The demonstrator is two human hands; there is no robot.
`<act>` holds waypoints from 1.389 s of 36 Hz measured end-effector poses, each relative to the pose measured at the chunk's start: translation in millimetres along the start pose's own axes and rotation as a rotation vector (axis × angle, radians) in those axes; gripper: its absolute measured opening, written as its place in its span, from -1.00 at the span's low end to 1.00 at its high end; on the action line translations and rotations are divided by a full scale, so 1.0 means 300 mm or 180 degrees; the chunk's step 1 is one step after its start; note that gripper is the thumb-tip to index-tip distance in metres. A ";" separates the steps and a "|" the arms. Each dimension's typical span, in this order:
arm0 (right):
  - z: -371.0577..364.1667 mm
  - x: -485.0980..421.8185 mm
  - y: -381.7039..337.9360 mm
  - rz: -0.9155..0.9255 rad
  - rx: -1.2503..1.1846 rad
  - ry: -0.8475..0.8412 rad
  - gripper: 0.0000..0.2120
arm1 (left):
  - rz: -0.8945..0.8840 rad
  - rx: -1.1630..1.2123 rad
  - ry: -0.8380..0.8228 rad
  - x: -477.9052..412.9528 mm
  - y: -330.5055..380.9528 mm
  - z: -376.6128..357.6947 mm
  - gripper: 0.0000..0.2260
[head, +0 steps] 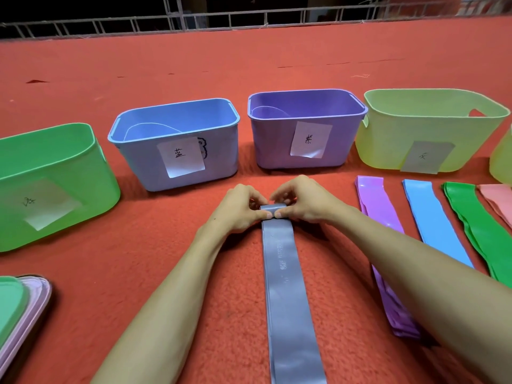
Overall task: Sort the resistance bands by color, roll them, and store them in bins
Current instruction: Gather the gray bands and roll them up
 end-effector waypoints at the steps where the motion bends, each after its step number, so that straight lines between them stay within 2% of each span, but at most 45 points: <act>1: 0.001 -0.001 -0.001 -0.0015 0.0000 -0.0070 -0.69 | -0.0029 -0.0069 0.0050 0.003 0.006 0.003 -0.82; 4: -0.006 0.003 -0.006 -0.0003 0.0055 -0.0140 -0.75 | -0.0055 -0.0186 0.0089 0.008 0.013 0.003 -0.78; 9: -0.018 0.023 -0.005 -0.0087 0.0005 0.0232 -0.72 | -0.0022 0.0053 0.0124 0.019 0.009 0.000 -0.78; 12: -0.017 0.025 -0.017 -0.0073 0.0147 0.0257 -0.71 | 0.0149 0.0284 0.0175 0.034 -0.003 -0.005 -0.79; 18: -0.018 0.039 -0.033 0.0025 0.0293 0.0340 -0.74 | 0.0303 0.0952 -0.0052 0.065 0.005 -0.005 -0.90; 22: -0.018 0.052 -0.038 0.0095 0.0320 0.0455 -0.75 | 0.0350 0.0548 0.0173 0.063 0.018 -0.010 -0.82; 28: -0.009 0.055 -0.041 0.0100 0.0207 0.0403 -0.72 | 0.0171 0.0082 0.0367 0.076 0.036 -0.005 -0.84; 34: 0.007 0.062 -0.012 -0.0084 -0.0509 0.0149 -0.72 | 0.0043 -0.0039 0.0407 0.084 0.048 -0.012 -0.87; 38: -0.004 0.063 -0.004 -0.0023 -0.0429 0.0004 -0.71 | -0.0086 -0.0183 0.0519 0.097 0.065 -0.011 -0.85; 41: -0.016 0.068 0.000 0.0003 -0.0393 0.0205 -0.71 | -0.0155 -0.0219 0.0608 0.104 0.062 -0.014 -0.84; 45: -0.023 0.089 -0.011 0.0115 -0.0330 0.0483 -0.70 | -0.0020 0.0089 0.0581 0.109 0.031 -0.028 -0.84; 50: -0.028 0.093 -0.020 0.0307 -0.0052 0.0497 -0.69 | 0.0198 0.0798 0.0255 0.123 0.029 -0.006 -0.94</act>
Point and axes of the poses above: each hand's wrist, its own x-axis away from the middle knuckle, its own z-axis out of the back of the hand, y = z × x, the point moved 5 cm from there along -x, towards the middle knuckle, and after that the axes turned 4 degrees about -x, right-handed, at the moved point
